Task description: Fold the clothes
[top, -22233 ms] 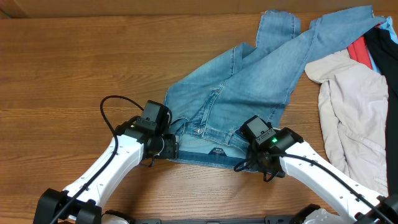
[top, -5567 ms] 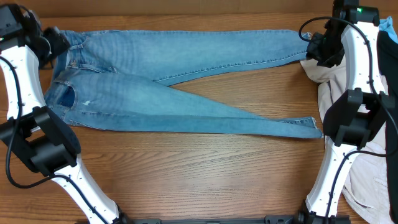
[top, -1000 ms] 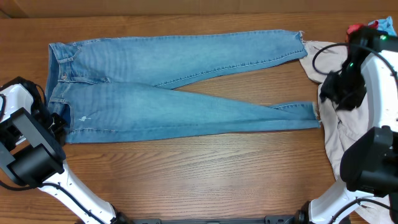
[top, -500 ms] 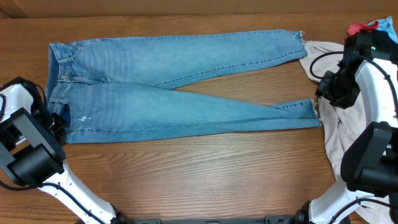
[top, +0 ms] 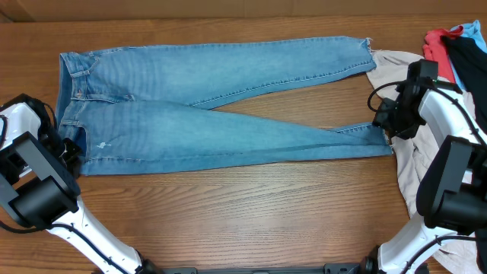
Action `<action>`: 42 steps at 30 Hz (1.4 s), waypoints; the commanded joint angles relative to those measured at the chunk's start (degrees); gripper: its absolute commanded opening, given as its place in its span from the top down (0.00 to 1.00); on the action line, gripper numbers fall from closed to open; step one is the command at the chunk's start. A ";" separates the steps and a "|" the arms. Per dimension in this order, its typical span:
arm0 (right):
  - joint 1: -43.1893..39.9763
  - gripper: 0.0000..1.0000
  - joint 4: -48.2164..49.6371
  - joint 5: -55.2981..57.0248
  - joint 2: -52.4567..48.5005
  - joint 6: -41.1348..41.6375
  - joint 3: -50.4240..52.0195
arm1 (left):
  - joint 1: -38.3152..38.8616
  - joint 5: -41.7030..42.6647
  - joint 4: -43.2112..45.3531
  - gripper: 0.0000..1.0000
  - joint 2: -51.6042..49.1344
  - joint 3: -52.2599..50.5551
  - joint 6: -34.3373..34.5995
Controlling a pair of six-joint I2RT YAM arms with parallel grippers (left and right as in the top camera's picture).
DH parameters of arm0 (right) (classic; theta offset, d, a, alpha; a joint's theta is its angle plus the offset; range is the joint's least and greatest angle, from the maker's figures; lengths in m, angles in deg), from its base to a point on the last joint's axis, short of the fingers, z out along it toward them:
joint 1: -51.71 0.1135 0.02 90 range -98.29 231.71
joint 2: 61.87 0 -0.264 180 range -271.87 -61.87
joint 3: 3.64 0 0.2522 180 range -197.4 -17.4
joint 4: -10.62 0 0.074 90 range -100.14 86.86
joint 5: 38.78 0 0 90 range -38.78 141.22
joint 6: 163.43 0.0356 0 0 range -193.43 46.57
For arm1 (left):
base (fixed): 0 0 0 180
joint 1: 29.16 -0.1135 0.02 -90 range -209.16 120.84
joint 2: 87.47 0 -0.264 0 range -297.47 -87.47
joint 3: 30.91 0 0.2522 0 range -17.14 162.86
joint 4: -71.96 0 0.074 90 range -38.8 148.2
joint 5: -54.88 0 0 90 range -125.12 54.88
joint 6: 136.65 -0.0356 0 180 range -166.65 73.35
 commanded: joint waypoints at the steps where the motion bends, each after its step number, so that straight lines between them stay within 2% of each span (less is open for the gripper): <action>1: -0.11 0.51 0.48 -0.63 -0.11 -1.64 0.39 | 0.17 4.55 1.51 0.79 -0.68 -0.48 -0.92; 12: 0.90 0.55 1.68 -3.74 -1.31 -4.39 1.11 | 0.17 4.57 1.51 0.79 -0.68 -0.48 -0.92; 14: 0.98 0.68 2.01 -3.50 -1.68 -4.39 1.11 | 0.17 4.57 1.49 0.79 -0.68 -0.48 -0.92; 16: 0.98 0.94 2.14 -3.28 -1.75 -4.39 1.11 | 0.17 4.57 1.46 0.78 -0.68 -0.48 -0.92; 21: 0.98 0.96 1.51 -3.32 -1.31 -3.91 -0.13 | 0.17 4.55 1.44 0.78 -0.68 -0.48 -0.92; 25: 0.59 0.96 0.37 -2.86 1.66 -0.33 -5.57 | 0.17 4.55 1.42 0.78 -0.68 -0.48 -0.92; 30: -2.14 0.96 0.37 -2.91 5.81 5.62 -13.00 | 0.17 4.52 1.29 0.78 -0.68 -0.48 -1.11; 37: -4.68 0.95 -0.17 -2.40 5.09 5.99 -12.59 | 0.17 4.52 1.29 0.78 -0.68 -0.48 -1.11; 39: -4.72 0.84 -0.42 -2.45 4.63 5.99 -12.41 | 0.17 4.52 1.29 0.78 -0.68 -0.48 -1.11; 40: -4.70 0.56 -0.72 -2.45 4.44 5.99 -12.39 | 0.17 4.52 1.27 0.78 -0.68 -0.48 -1.11; 42: -4.55 0.51 -1.09 -2.45 4.44 5.14 -12.39 | 0.17 4.52 1.27 0.78 -0.68 -0.48 -1.11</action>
